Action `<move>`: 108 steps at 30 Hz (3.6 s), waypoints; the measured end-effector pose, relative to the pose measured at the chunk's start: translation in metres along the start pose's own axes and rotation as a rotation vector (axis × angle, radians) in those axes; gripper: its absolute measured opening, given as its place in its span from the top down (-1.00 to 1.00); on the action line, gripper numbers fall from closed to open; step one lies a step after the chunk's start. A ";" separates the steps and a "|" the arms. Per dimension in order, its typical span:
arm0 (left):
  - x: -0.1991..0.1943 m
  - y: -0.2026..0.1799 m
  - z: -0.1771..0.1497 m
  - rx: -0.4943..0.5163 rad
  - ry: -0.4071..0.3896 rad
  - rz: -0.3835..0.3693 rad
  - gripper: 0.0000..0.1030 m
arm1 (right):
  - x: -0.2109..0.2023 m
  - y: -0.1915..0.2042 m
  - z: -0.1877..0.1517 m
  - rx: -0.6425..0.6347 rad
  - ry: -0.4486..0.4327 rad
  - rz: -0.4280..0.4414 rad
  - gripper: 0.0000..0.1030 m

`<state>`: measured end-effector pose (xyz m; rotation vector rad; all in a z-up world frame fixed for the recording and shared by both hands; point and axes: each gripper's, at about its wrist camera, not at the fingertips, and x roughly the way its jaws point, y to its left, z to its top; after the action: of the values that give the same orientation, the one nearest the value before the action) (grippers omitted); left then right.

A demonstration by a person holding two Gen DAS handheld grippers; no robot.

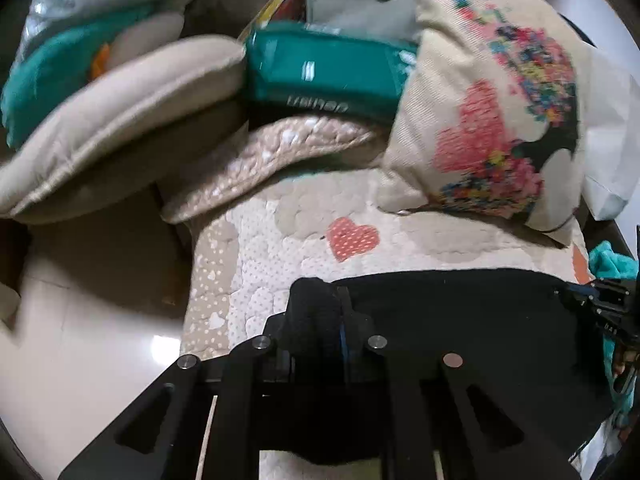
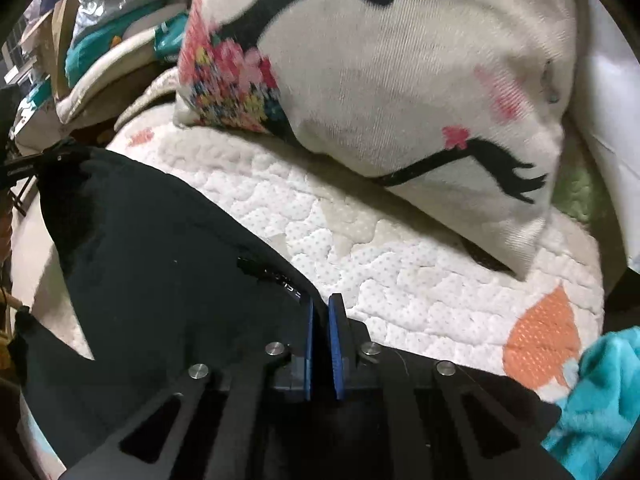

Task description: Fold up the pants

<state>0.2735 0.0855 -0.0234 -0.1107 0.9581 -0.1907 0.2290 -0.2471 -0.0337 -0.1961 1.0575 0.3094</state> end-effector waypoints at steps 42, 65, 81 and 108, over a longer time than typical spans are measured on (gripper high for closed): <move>-0.187 0.042 -0.224 -0.436 0.069 0.127 0.27 | -0.145 0.126 -0.231 0.040 0.087 0.036 0.07; -0.071 0.011 -0.200 -0.143 0.333 0.148 0.73 | -0.006 0.139 -0.077 0.017 0.084 -0.066 0.36; -0.068 0.042 -0.167 -0.389 0.274 -0.028 0.48 | -0.002 0.099 -0.042 0.143 0.033 -0.243 0.92; -0.182 0.171 -0.213 -0.994 -0.014 -0.068 0.30 | 0.024 0.407 -0.051 -0.489 0.113 0.145 0.85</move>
<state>0.0157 0.2888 -0.0292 -1.0550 0.9620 0.2411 0.0590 0.1237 -0.0831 -0.5817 1.0965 0.6946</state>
